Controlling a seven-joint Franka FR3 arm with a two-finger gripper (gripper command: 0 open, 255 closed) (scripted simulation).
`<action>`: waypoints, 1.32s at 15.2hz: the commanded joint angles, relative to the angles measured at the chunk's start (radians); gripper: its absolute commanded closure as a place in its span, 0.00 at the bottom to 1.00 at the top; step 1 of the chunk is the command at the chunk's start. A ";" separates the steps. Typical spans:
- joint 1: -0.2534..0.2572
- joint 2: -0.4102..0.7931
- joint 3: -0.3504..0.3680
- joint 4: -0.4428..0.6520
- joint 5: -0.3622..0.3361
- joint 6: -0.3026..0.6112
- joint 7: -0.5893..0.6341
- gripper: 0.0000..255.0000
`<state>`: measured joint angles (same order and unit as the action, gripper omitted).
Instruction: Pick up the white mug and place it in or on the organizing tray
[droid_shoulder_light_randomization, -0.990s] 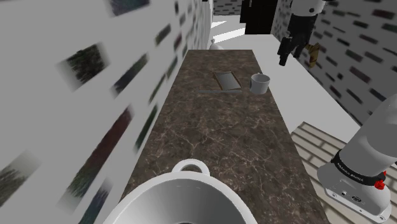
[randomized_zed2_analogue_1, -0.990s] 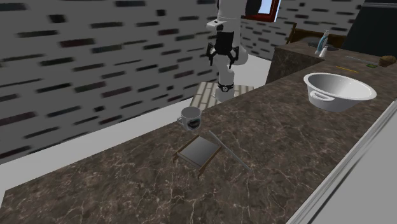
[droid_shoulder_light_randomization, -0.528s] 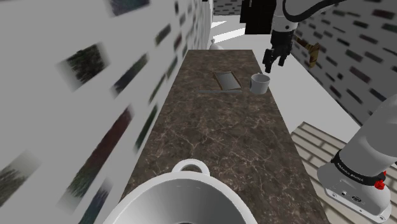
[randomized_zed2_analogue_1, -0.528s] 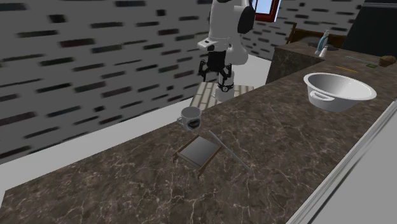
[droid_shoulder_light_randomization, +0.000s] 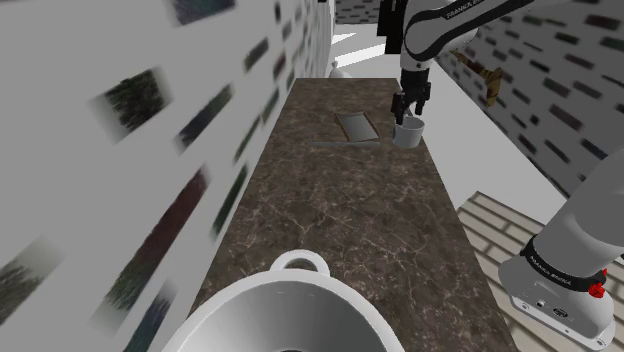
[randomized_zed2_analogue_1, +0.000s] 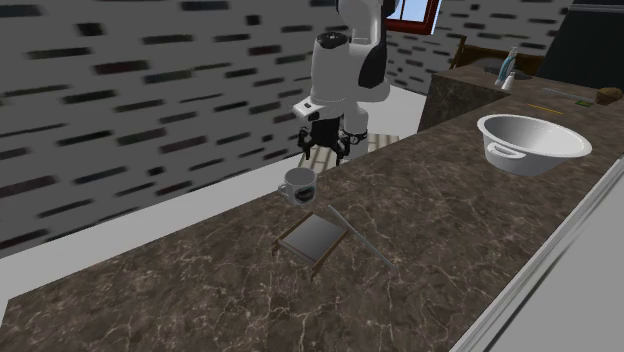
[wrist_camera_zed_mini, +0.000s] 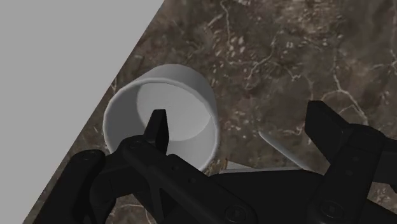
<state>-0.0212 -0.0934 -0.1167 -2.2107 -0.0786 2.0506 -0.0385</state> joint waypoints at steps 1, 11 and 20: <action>-0.005 0.085 -0.008 0.045 0.008 0.029 -0.016 0.00; -0.014 0.205 -0.014 0.038 0.020 0.146 -0.031 0.00; -0.014 0.205 -0.014 0.038 0.020 0.145 -0.031 1.00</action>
<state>-0.0352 0.1113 -0.1309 -2.1729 -0.0588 2.1960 -0.0695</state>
